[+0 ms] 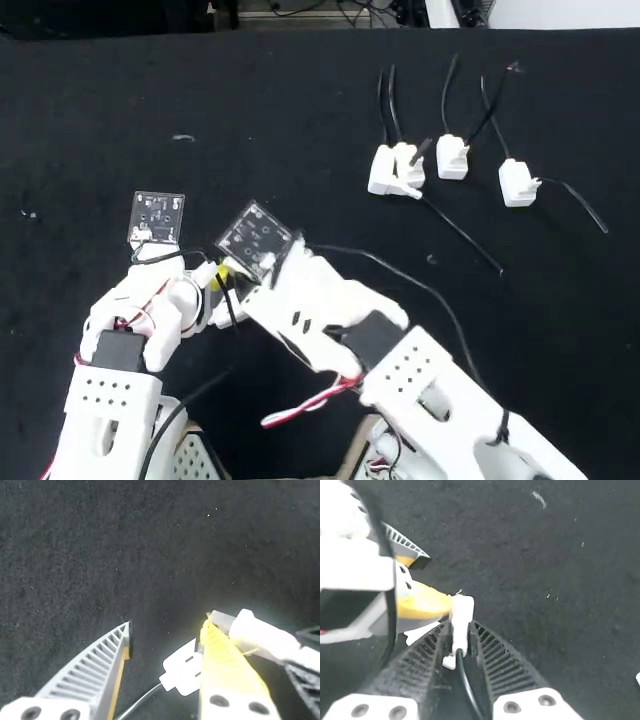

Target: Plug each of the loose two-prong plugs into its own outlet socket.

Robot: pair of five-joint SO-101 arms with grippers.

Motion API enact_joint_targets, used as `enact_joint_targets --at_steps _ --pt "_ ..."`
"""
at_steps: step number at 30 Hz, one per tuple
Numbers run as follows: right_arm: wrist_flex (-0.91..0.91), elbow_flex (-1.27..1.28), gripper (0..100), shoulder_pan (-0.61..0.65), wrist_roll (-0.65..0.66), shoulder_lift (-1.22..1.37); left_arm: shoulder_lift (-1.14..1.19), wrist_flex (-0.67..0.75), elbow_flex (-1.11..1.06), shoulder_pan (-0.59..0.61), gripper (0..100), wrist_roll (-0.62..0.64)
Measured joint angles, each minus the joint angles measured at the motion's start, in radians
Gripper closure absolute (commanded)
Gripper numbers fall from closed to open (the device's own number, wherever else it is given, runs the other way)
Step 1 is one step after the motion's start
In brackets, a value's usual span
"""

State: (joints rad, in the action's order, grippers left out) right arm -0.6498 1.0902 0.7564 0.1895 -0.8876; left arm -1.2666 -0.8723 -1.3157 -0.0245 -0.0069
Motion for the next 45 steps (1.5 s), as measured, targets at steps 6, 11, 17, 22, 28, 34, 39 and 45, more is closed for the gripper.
enact_joint_targets --at_steps 6,11,17,22,28,34,39,45 --pt "0.0 0.002 98.8 -0.014 0.0 0.015 0.0 0.0 0.0 0.009 77 0.0" --pt "-0.032 -0.043 98.8 -0.097 0.0 0.118 0.0 0.0 0.0 0.129 77 0.0" --pt "-0.196 -0.23 98.8 -0.118 0.0 0.31 0.0 0.018 0.0 0.23 77 0.028" --pt "-0.275 -0.334 98.8 -0.118 0.0 0.485 0.0 0.026 0.0 0.261 77 0.031" --pt "-0.39 -0.427 98.8 -0.118 0.0 0.519 0.0 0.026 0.0 0.261 77 -0.026" --pt "-0.494 -0.494 98.8 -0.118 0.0 0.519 0.0 0.026 0.0 0.267 77 -0.031" --pt "-0.509 -0.494 98.8 -0.106 -0.037 0.519 0.0 0.048 -0.025 0.267 77 -0.031" --pt "-0.506 -0.476 98.8 0.048 -0.041 0.519 0.002 0.138 -0.084 0.269 77 -0.031"
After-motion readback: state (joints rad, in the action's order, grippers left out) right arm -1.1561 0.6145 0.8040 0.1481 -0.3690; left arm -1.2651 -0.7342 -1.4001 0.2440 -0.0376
